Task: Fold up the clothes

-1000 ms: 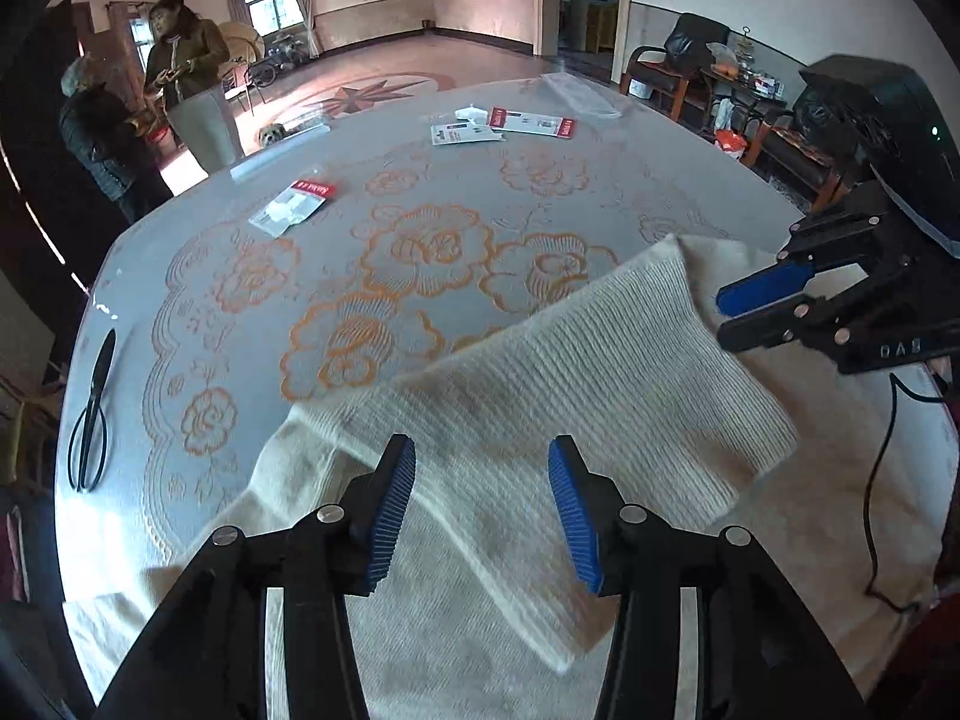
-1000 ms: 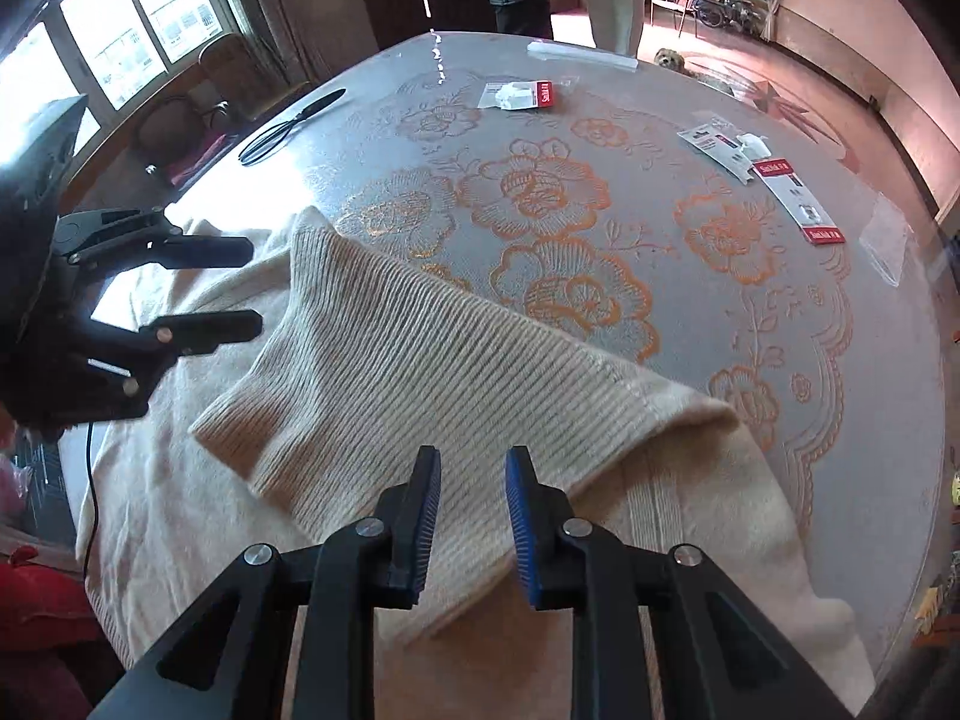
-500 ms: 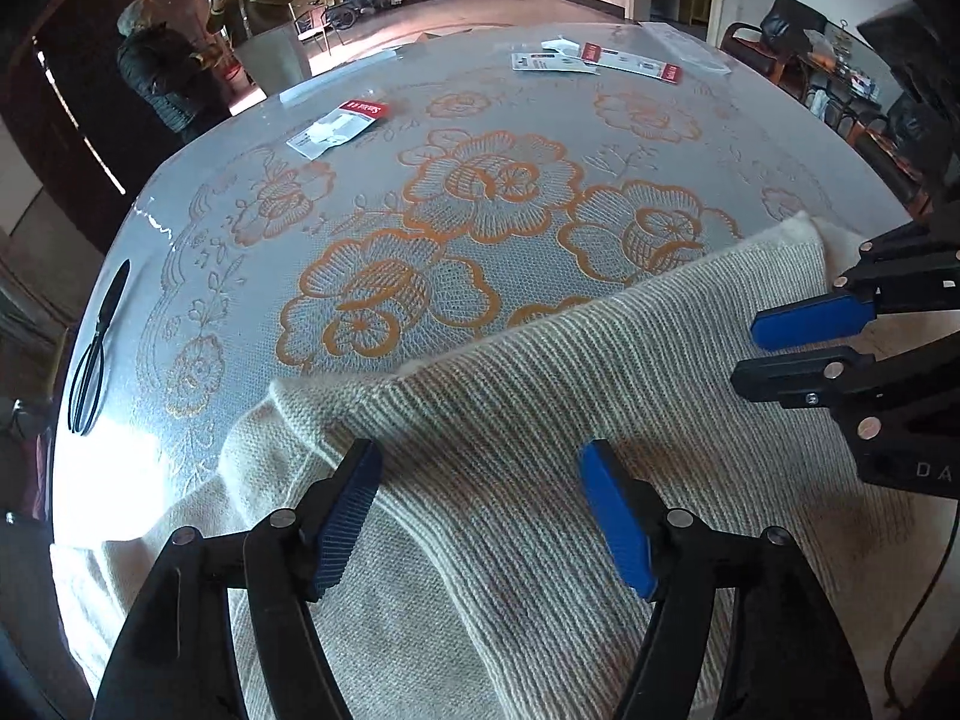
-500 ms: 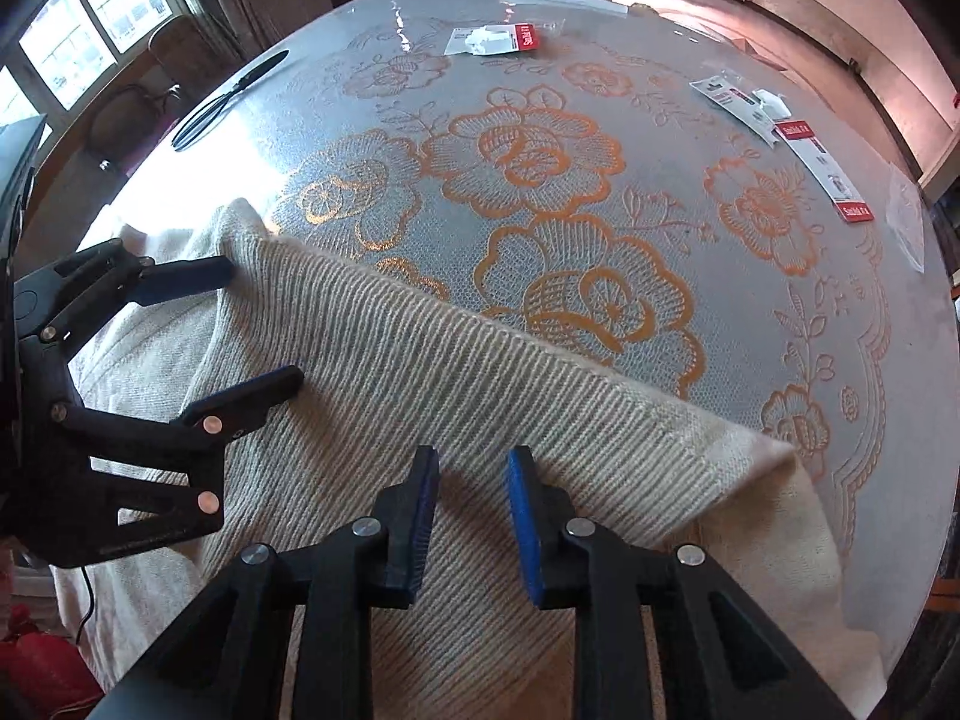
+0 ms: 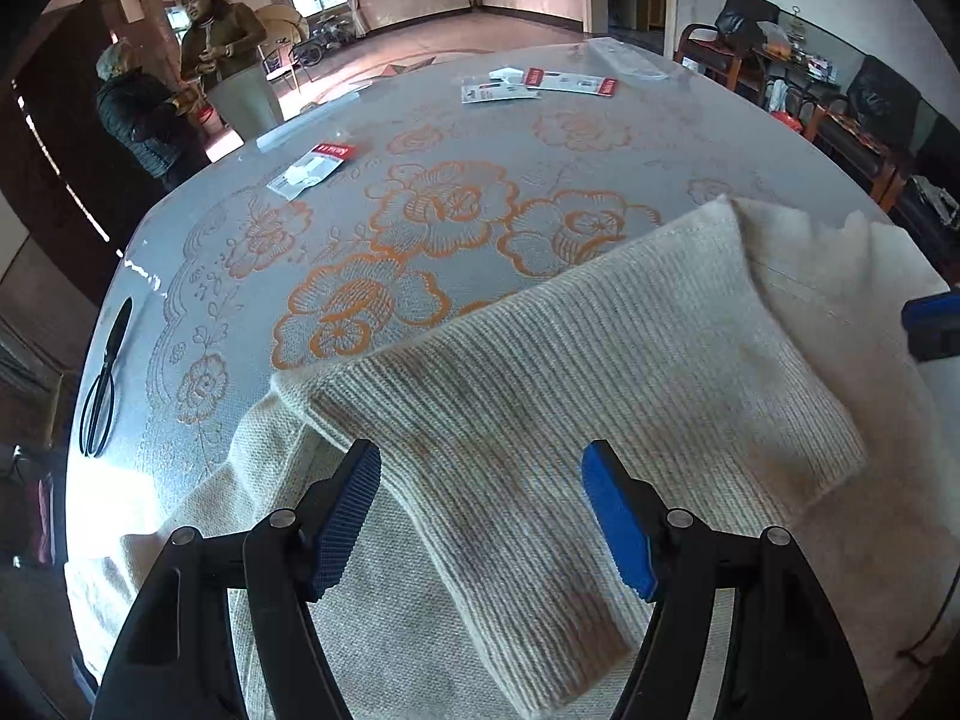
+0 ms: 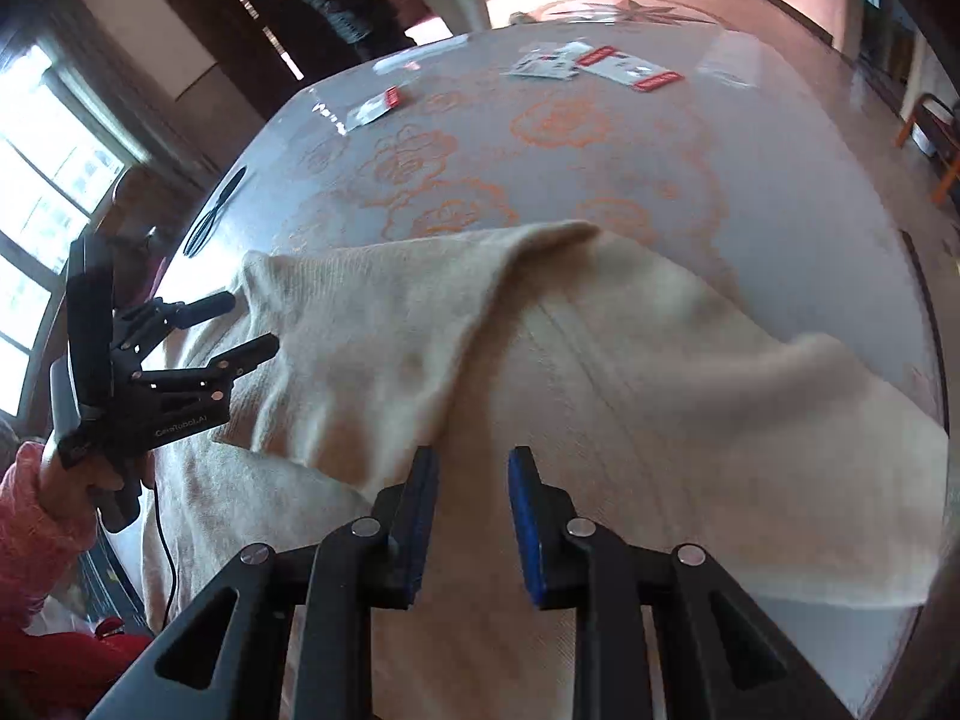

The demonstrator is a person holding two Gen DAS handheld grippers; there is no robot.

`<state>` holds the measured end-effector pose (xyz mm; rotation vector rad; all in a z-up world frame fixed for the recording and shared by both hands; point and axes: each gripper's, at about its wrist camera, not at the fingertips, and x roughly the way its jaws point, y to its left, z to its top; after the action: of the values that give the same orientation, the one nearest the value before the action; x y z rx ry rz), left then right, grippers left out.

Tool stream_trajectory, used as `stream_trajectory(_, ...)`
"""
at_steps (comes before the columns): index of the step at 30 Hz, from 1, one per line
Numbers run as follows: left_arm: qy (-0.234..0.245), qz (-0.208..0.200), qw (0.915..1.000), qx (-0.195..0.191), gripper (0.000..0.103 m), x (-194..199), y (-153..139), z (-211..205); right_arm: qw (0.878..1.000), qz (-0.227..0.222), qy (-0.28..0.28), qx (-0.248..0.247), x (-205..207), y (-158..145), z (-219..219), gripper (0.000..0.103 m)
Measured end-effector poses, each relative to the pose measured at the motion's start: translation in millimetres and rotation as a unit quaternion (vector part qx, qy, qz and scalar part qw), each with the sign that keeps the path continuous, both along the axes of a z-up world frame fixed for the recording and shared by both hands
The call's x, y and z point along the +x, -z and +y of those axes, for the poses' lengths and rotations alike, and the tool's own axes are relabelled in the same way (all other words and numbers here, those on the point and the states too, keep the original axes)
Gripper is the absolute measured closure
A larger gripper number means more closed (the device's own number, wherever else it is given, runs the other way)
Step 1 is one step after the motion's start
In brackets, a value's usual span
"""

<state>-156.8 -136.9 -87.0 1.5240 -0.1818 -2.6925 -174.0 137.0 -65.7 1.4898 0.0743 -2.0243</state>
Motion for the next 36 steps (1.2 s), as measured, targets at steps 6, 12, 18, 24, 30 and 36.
stream_trajectory(6, 0.047, -0.003, 0.9989, -0.01, 0.032, 11, 5, 49, 0.978, -0.05, 0.199, -0.048, -7, -14, 182, 0.079)
stream_trajectory(12, 0.028, -0.015, 0.9989, -0.035, 0.032, 14, 23, 78, 0.902, -0.134, 0.361, -0.194, -17, 25, 331, 0.075)
stream_trajectory(18, -0.028, 0.006, 0.9986, -0.044, 0.032, 19, 25, 83, 0.764, -0.274, 0.454, -0.368, -26, 122, 392, 0.074)
stream_trajectory(24, -0.064, 0.007, 0.9965, -0.053, 0.032, 23, 25, 84, 0.681, -0.356, 0.472, -0.432, -29, 192, 397, 0.071)
stream_trajectory(30, -0.091, -0.002, 0.9943, -0.056, 0.032, 19, 27, 87, 0.613, -0.371, 0.486, -0.5, -40, 228, 397, 0.071)
stream_trajectory(36, -0.107, -0.005, 0.9923, -0.062, 0.032, 19, 27, 89, 0.615, -0.333, 0.487, -0.523, -52, 232, 399, 0.094)
